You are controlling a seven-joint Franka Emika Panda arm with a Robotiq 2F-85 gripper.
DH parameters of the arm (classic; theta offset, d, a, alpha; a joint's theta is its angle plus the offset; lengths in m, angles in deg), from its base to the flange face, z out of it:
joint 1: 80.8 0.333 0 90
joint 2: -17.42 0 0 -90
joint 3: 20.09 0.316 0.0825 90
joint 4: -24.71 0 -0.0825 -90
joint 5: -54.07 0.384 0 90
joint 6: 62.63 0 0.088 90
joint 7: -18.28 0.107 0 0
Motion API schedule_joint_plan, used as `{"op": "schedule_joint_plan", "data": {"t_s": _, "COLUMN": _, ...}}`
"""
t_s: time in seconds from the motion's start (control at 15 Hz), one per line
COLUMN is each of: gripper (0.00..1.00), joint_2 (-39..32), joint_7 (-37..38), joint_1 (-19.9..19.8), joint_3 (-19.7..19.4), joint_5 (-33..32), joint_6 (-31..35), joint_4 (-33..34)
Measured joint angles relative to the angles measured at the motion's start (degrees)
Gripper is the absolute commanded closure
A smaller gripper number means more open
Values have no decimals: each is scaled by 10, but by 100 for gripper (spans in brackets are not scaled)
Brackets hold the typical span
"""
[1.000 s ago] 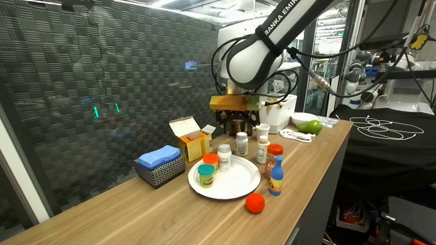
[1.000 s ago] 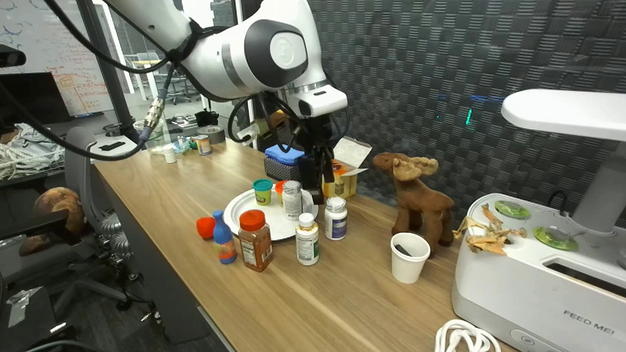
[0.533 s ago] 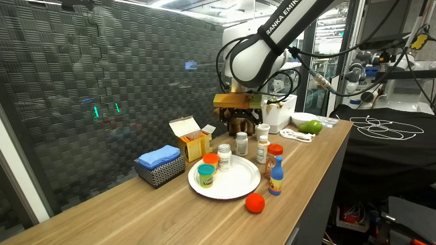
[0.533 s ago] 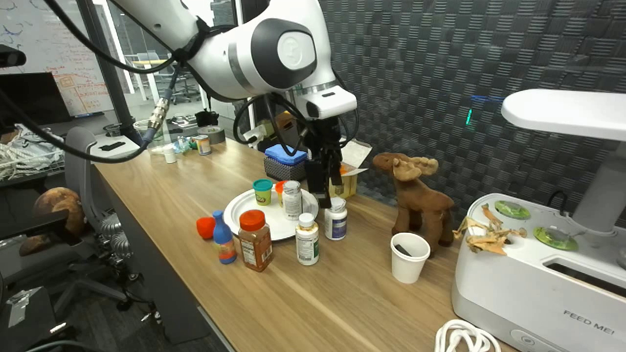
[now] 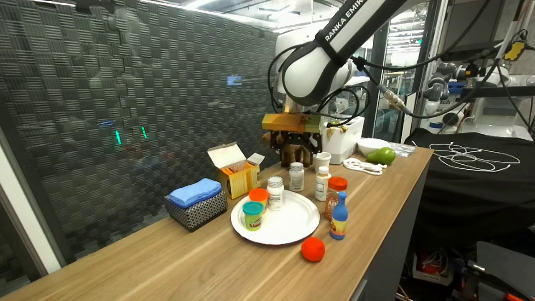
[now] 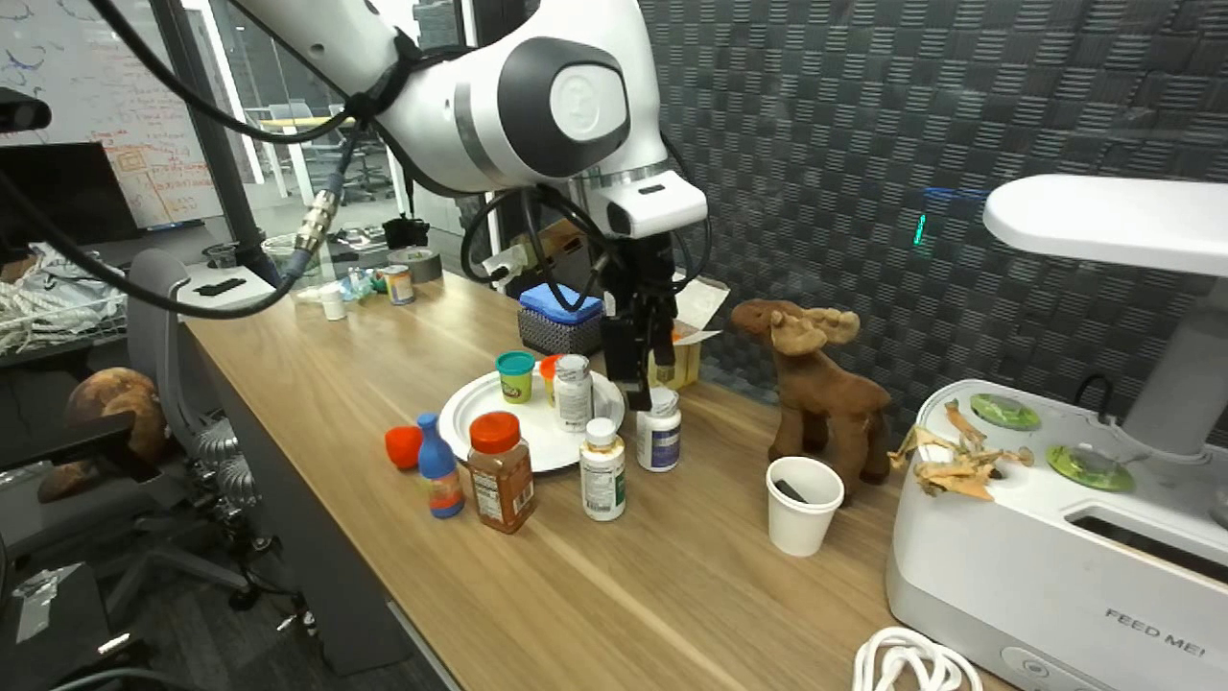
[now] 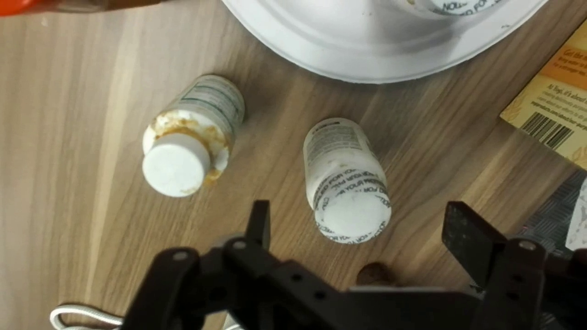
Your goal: Put the bottles on the tray
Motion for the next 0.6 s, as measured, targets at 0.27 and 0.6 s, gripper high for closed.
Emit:
{"op": "schedule_joint_plan", "data": {"t_s": 0.27, "gripper": 41, "joint_2": -6, "joint_7": -2, "joint_1": 0, "joint_3": 2, "joint_5": 15, "joint_6": 0, "joint_4": 2}}
{"op": "schedule_joint_plan", "data": {"t_s": 0.6, "gripper": 81, "joint_2": -21, "joint_7": -2, "joint_1": 0, "joint_3": 2, "joint_5": 18, "joint_6": 0, "joint_4": 8}}
